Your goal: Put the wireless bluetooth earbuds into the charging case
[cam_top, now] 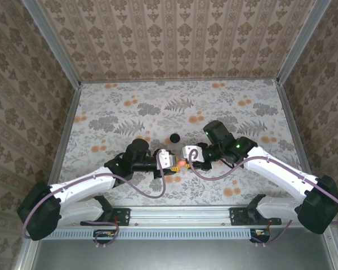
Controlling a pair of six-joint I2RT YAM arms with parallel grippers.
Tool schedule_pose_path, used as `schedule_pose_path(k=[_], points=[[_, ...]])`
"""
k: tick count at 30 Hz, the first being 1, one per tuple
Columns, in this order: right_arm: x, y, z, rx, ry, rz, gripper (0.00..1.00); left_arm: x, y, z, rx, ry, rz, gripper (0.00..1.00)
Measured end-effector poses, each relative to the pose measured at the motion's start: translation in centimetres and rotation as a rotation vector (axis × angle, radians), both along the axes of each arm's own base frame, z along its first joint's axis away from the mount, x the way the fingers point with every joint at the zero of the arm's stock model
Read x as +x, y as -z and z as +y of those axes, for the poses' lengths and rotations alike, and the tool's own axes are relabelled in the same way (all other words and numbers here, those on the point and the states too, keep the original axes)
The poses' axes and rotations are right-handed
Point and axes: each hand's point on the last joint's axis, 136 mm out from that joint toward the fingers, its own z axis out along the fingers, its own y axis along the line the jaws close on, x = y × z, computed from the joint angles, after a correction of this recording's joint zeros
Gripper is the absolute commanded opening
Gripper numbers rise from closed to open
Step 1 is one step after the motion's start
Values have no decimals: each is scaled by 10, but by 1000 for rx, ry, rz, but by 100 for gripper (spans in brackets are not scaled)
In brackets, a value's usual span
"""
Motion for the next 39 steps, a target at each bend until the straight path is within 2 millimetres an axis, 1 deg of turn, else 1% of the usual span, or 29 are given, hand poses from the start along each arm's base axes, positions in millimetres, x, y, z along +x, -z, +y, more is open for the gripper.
schedule_pose_path(k=[2, 4, 6, 8, 13, 17, 20, 23, 27, 30, 33, 34, 39], points=[[0, 0, 0, 2, 6, 5, 28, 0, 0, 0, 0, 1, 0, 23], [2, 1, 1, 10, 15, 3, 39, 0, -1, 0, -3, 1, -2, 22], [2, 2, 1, 31, 29, 1, 45, -1, -2, -1, -7, 3, -5, 22], [2, 4, -3, 57, 46, 1, 48, -1, -4, -2, -15, 7, -9, 22], [5, 6, -19, 140, 109, 34, 49, 0, -12, -5, -49, 10, -27, 22], [5, 2, -25, 205, 122, 68, 45, 0, -19, -6, -78, 15, -36, 23], [3, -3, -24, 241, 105, 85, 44, -1, -22, -7, -92, 19, -31, 22], [1, -8, -22, 268, 84, 91, 38, -2, -24, -8, -103, 22, -27, 22], [0, -11, -20, 289, 70, 98, 27, -3, -26, -8, -113, 30, -21, 24], [-1, -12, -20, 292, 63, 100, 22, -4, -26, -8, -114, 31, -11, 30], [-2, -11, -20, 290, 54, 103, 20, -4, -26, -8, -118, 29, -12, 44], [-2, -10, -20, 288, 53, 104, 19, -3, -27, -8, -118, 29, -12, 46], [-4, -10, -20, 270, 49, 109, 19, -3, -26, -8, -117, 27, -7, 48]])
